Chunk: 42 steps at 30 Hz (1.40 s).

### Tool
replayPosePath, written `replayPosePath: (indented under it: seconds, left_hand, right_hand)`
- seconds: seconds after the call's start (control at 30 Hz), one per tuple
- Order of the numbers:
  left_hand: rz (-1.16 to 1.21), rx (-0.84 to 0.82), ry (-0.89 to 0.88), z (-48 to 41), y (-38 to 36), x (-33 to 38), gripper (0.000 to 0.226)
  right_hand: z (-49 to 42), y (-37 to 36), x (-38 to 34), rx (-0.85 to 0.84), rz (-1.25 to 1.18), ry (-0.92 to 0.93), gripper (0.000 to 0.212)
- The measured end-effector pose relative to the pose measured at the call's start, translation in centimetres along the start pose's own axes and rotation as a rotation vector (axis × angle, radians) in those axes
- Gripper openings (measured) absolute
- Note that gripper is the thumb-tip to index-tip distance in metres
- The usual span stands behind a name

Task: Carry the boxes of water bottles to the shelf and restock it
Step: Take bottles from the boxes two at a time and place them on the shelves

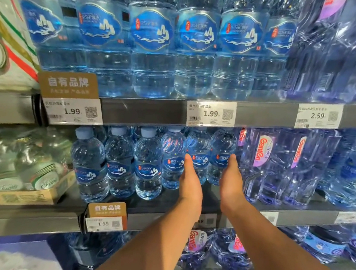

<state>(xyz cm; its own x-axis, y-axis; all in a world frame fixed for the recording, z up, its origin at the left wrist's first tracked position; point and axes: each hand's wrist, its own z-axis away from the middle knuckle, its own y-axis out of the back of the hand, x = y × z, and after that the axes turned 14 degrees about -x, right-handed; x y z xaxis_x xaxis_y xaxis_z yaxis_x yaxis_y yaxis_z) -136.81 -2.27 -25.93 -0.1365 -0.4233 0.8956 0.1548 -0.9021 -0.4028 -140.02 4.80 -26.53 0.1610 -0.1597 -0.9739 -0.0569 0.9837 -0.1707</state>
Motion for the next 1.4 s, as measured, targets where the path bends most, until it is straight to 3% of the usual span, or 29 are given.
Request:
replayPosePath:
  seconds: [0.17, 0.23, 0.4, 0.6, 0.7, 0.83, 0.97, 1.2, 1.4]
  left_hand:
    - [-0.033, -0.04, 0.031, 0.8, 0.4, -0.1, 0.067]
    - [-0.169, -0.014, 0.049, 1.7, 0.7, -0.1, 0.066]
    - [-0.917, 0.01, 0.067, 4.6, 1.8, 1.5, 0.051]
    - [-1.427, 0.102, 0.194, 10.0, 4.1, 2.5, 0.039]
    - [-1.657, 0.101, 0.279, 12.7, 5.3, 3.0, 0.036]
    - [-1.704, 0.056, 0.366, 15.7, 7.1, 3.1, 0.037]
    - [-1.74, 0.047, 0.35, 19.1, 9.7, 2.9, 0.045]
    - [-1.683, -0.026, 0.271, 27.6, 15.1, 1.3, 0.034]
    - [-1.802, -0.027, 0.228, 34.0, 19.5, -1.3, 0.032]
  right_hand:
    - [0.8, 0.4, -0.3, -0.064, -0.043, -0.022, 0.053]
    - [1.2, 0.7, -0.6, -0.023, 0.053, -0.056, 0.045]
    - [3.6, 1.5, -2.3, -0.198, 0.636, -0.074, 0.025]
    - [8.7, 1.4, -3.4, -0.426, 1.372, -0.101, 0.041]
    - [11.0, 0.4, -3.3, -0.445, 1.536, -0.04, 0.043]
    - [14.6, -1.9, -2.9, -0.482, 1.624, -0.028, 0.052]
    - [18.2, -3.9, -1.5, -0.459, 1.608, -0.013, 0.047]
    - [26.4, -6.9, 3.3, -0.464, 1.585, -0.068, 0.04]
    - [33.5, -10.0, 8.7, -0.456, 1.619, -0.131, 0.034]
